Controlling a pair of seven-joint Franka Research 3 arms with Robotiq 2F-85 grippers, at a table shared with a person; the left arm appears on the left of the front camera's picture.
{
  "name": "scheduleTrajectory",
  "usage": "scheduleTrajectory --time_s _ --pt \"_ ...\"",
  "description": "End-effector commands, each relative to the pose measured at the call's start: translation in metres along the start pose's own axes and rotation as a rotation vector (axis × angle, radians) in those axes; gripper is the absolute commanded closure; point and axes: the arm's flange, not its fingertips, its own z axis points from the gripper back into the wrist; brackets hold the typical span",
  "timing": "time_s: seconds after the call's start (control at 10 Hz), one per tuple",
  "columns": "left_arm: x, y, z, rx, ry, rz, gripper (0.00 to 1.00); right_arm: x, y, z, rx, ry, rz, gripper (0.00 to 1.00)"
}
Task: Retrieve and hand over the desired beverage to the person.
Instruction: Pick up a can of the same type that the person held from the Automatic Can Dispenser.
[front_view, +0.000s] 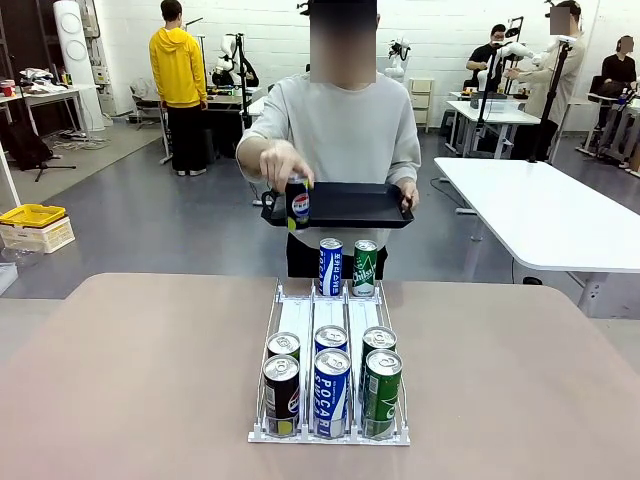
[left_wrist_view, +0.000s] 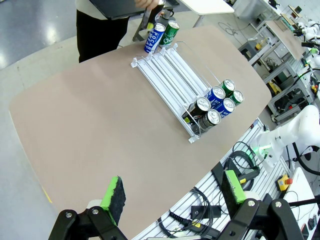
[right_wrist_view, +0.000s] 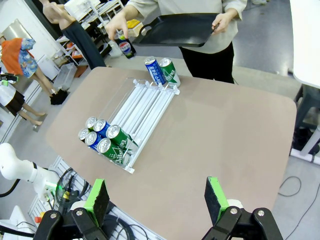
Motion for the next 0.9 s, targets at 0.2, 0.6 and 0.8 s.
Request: scheduleTrajectory --time_s 0.2,0.6,0.8 --pt "-0.0002 0.0001 -0.0001 -0.010 -0.001 -0.002 0.00 0.0021 -0.0004 -0.0019 0.012 -0.009 0.008 0.00" --pt "-0.0002 0.0001 -0.0001 -0.010 -0.001 -0.002 0.00 0.0021 -0.0004 -0.0019 0.012 -0.009 0.008 0.00" --pt "-0.0002 0.0001 -0.0001 -0.010 -0.001 -0.002 0.00 0.0021 -0.0004 -0.0019 0.012 -0.009 0.008 0.00"
